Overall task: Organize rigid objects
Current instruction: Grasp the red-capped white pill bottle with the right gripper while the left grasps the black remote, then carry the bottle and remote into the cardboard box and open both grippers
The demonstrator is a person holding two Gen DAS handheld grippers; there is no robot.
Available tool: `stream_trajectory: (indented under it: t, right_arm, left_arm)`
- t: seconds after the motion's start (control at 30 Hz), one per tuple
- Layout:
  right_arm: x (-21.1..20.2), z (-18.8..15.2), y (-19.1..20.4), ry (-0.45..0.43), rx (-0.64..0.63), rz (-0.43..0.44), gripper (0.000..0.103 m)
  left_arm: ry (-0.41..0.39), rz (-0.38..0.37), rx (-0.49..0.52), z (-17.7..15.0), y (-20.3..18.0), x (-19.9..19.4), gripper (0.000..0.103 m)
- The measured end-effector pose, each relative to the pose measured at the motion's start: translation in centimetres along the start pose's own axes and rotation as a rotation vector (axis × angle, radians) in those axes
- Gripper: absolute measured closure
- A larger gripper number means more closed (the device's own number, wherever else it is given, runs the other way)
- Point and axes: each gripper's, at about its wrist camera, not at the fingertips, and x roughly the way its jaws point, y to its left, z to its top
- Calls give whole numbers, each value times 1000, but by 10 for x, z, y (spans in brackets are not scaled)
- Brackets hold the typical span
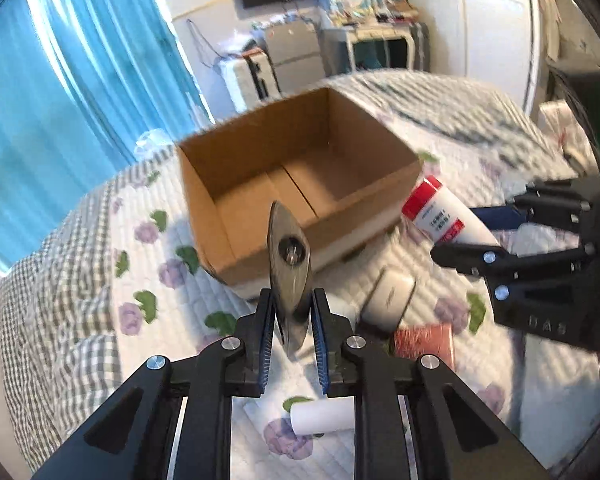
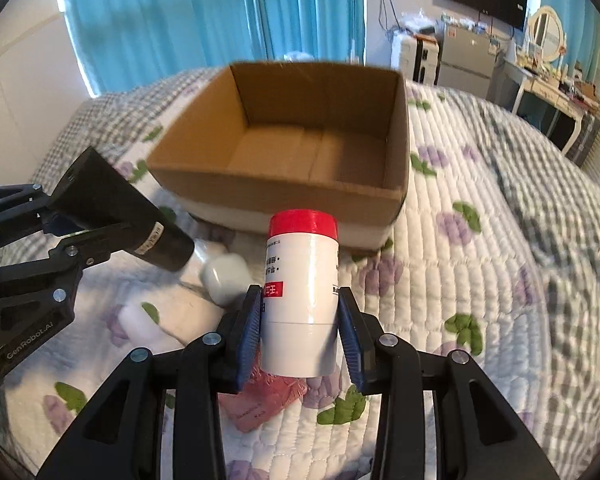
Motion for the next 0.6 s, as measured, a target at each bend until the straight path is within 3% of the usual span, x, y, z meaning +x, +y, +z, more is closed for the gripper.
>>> stream_trajectory:
  t: [0.37, 0.6]
  right_arm:
    - [-43, 64, 4, -164, -40, 3, 66]
    - [-15, 92, -16, -163, -11, 6, 66]
  left_arm:
    - [-103, -9, -85, 70, 35, -28, 85]
    - [15, -28, -108, 99, 42, 37, 85]
